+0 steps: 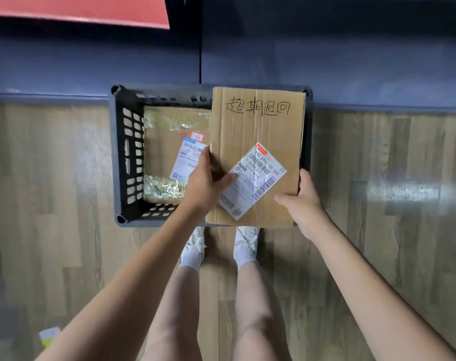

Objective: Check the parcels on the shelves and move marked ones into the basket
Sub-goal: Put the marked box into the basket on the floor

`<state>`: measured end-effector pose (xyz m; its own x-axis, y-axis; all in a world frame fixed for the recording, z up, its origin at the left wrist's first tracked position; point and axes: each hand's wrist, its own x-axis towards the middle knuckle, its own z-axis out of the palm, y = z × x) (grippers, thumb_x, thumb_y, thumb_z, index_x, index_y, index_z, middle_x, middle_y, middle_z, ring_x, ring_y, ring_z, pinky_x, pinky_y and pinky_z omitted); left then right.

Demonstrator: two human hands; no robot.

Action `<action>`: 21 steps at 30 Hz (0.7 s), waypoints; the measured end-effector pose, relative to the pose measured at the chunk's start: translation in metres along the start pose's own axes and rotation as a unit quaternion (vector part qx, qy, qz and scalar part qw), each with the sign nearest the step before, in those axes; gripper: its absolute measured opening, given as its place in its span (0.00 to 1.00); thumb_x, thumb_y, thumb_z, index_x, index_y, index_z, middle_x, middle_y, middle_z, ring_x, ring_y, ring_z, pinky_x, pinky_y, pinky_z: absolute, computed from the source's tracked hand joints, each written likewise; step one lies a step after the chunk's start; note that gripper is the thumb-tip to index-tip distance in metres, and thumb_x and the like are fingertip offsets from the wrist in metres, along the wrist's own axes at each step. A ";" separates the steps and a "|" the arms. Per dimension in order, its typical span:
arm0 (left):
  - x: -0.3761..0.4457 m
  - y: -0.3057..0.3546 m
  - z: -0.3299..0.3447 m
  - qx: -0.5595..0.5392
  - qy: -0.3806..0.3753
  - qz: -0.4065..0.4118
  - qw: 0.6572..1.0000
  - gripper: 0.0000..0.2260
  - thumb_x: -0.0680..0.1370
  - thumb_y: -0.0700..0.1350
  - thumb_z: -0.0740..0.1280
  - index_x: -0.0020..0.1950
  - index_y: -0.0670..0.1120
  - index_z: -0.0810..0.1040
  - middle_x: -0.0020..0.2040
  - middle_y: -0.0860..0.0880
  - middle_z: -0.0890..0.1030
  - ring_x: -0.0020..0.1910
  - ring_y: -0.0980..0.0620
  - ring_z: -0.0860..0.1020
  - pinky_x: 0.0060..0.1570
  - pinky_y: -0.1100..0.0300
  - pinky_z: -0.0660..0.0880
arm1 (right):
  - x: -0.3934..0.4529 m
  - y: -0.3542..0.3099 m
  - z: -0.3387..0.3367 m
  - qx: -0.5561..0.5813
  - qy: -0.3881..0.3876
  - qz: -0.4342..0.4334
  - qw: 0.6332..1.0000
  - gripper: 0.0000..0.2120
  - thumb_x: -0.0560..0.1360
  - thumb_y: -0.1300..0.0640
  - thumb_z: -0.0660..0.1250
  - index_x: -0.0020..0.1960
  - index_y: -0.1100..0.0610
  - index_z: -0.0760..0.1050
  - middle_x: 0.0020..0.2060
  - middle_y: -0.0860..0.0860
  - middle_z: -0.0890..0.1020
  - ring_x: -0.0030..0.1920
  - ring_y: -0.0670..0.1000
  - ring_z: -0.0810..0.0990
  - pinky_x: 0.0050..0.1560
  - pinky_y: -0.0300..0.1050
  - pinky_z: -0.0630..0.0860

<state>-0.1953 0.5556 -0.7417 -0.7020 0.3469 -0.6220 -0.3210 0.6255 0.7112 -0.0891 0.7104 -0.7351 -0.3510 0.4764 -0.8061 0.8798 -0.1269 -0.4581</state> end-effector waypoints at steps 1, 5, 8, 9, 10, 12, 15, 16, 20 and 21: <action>0.007 -0.005 0.007 0.001 0.003 -0.005 1.000 0.15 0.73 0.42 0.70 0.51 0.45 0.64 0.38 0.53 0.73 0.35 0.60 0.72 0.30 0.75 0.68 | 0.008 0.004 0.002 -0.006 0.006 -0.002 1.000 0.23 0.70 0.69 0.65 0.61 0.52 0.66 0.55 0.52 0.78 0.53 0.53 0.78 0.48 0.47 0.75; 0.030 -0.026 0.034 -0.005 0.024 -0.008 1.000 0.14 0.72 0.39 0.70 0.49 0.45 0.64 0.39 0.50 0.72 0.35 0.58 0.70 0.30 0.75 0.67 | 0.040 0.016 0.011 -0.064 0.031 0.003 0.997 0.30 0.72 0.67 0.64 0.71 0.54 0.59 0.65 0.53 0.70 0.63 0.55 0.72 0.58 0.52 0.74; 0.043 -0.040 0.050 -0.017 0.033 -0.014 0.999 0.16 0.72 0.38 0.69 0.53 0.43 0.64 0.39 0.51 0.70 0.35 0.59 0.69 0.31 0.76 0.67 | 0.062 0.023 0.018 -0.087 0.053 0.000 0.995 0.28 0.72 0.70 0.62 0.70 0.56 0.60 0.66 0.54 0.69 0.62 0.54 0.71 0.53 0.46 0.72; 0.047 -0.045 0.055 -0.021 0.034 -0.018 0.999 0.17 0.73 0.37 0.68 0.56 0.42 0.65 0.39 0.53 0.69 0.36 0.60 0.69 0.31 0.76 0.67 | 0.068 0.025 0.020 -0.093 0.058 -0.001 0.994 0.27 0.72 0.70 0.61 0.69 0.56 0.61 0.65 0.54 0.69 0.61 0.54 0.72 0.50 0.45 0.71; 0.052 -0.050 0.059 -0.025 0.033 -0.022 0.999 0.17 0.73 0.38 0.68 0.57 0.42 0.64 0.39 0.53 0.69 0.36 0.60 0.69 0.31 0.76 0.67 | 0.074 0.027 0.022 -0.099 0.062 0.001 0.993 0.27 0.72 0.71 0.60 0.69 0.56 0.62 0.65 0.54 0.69 0.61 0.54 0.72 0.48 0.44 0.71; 0.060 -0.059 0.065 -0.020 0.029 -0.029 0.999 0.16 0.74 0.39 0.68 0.56 0.42 0.63 0.40 0.51 0.70 0.36 0.60 0.69 0.29 0.77 0.66 | 0.085 0.033 0.026 -0.113 0.066 0.010 0.991 0.28 0.72 0.70 0.60 0.70 0.56 0.61 0.67 0.54 0.69 0.63 0.54 0.71 0.52 0.45 0.71; 0.071 -0.071 0.070 0.004 0.028 -0.042 0.999 0.18 0.74 0.40 0.67 0.60 0.40 0.64 0.45 0.48 0.72 0.37 0.59 0.70 0.28 0.78 0.66 | 0.098 0.042 0.032 -0.136 0.060 0.024 0.989 0.28 0.73 0.69 0.61 0.71 0.56 0.59 0.66 0.54 0.69 0.63 0.54 0.70 0.51 0.43 0.70; 0.074 -0.075 0.070 0.010 0.029 -0.045 0.999 0.19 0.74 0.40 0.67 0.61 0.40 0.64 0.46 0.47 0.72 0.38 0.56 0.71 0.28 0.78 0.66 | 0.102 0.045 0.036 -0.141 0.059 0.027 0.988 0.28 0.73 0.69 0.60 0.70 0.56 0.59 0.66 0.54 0.69 0.62 0.55 0.71 0.51 0.43 0.70; 0.081 -0.092 0.073 0.036 0.036 -0.056 0.997 0.15 0.73 0.40 0.69 0.53 0.43 0.64 0.46 0.46 0.73 0.42 0.50 0.72 0.33 0.71 0.68 | 0.117 0.055 0.051 -0.143 0.059 0.029 0.988 0.24 0.72 0.69 0.60 0.66 0.58 0.64 0.61 0.55 0.74 0.58 0.57 0.75 0.50 0.47 0.73; 0.081 -0.096 0.074 0.041 0.038 -0.054 0.997 0.16 0.72 0.40 0.69 0.54 0.42 0.65 0.46 0.45 0.74 0.43 0.49 0.72 0.39 0.65 0.71 | 0.120 0.058 0.054 -0.145 0.060 0.035 0.987 0.23 0.72 0.69 0.60 0.65 0.58 0.64 0.60 0.56 0.74 0.57 0.57 0.75 0.49 0.47 0.73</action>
<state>-0.1745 0.5757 -0.8849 -0.7135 0.2215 -0.6647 -0.3465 0.7130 0.6096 -0.0981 0.7133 -0.8789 -0.2612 0.5772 -0.7737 0.9613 0.0830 -0.2626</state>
